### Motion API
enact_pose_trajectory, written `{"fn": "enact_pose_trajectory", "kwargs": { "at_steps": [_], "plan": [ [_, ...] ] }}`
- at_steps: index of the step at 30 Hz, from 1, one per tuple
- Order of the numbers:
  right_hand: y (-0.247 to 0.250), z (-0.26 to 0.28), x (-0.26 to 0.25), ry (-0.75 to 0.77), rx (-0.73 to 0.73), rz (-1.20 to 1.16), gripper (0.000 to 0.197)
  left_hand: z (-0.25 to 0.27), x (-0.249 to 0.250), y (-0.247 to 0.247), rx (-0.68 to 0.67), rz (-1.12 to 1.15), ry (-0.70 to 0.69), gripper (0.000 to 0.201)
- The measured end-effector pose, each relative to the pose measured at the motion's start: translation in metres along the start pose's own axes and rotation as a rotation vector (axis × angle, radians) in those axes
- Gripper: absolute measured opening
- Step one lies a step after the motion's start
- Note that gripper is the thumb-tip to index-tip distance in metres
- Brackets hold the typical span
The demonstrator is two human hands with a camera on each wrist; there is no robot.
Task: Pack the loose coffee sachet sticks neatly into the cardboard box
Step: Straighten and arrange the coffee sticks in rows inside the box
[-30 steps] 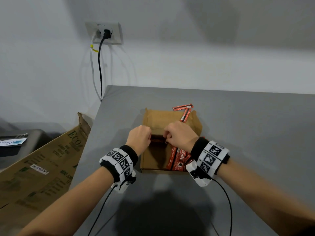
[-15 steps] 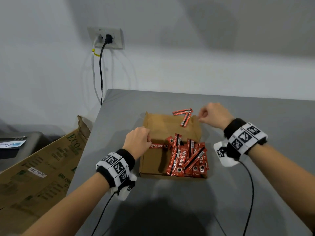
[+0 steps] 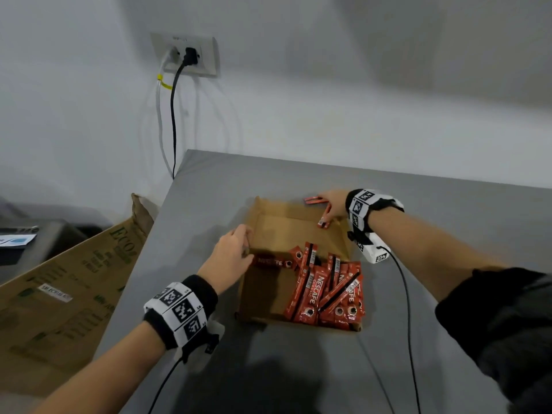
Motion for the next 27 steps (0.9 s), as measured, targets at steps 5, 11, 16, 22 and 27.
{"fn": "enact_pose_trajectory", "kwargs": {
  "at_steps": [5, 11, 16, 22, 27],
  "plan": [
    [0.006, 0.001, 0.008, -0.025, 0.089, -0.004, 0.056, -0.007, -0.002, 0.0, -0.029, -0.035, 0.016, 0.062],
    [0.008, 0.005, 0.008, 0.009, 0.157, 0.082, 0.031, -0.013, 0.001, -0.001, -0.055, -0.055, 0.01, 0.06],
    [0.04, 0.028, -0.002, 0.054, 0.339, 0.12, 0.02, -0.011, 0.003, 0.0, -0.046, -0.04, 0.01, 0.056],
    [0.065, 0.121, -0.053, 0.264, 0.543, -0.568, 0.013, 0.007, 0.048, 0.035, 0.173, -0.096, -0.156, 0.037],
    [0.026, 0.159, -0.107, 0.38, 0.547, -0.68, 0.018, 0.016, 0.081, 0.033, 0.073, 0.216, -0.309, 0.031]
  ]
}}
Point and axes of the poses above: each hand's wrist, its own z-axis away from the middle knuckle, its own y-axis out of the back of the hand, x = y × z, the point moved 10 cm from there along -z, towards the middle knuckle, and after that the axes turned 3 degrees about x, right-handed, at the moved point
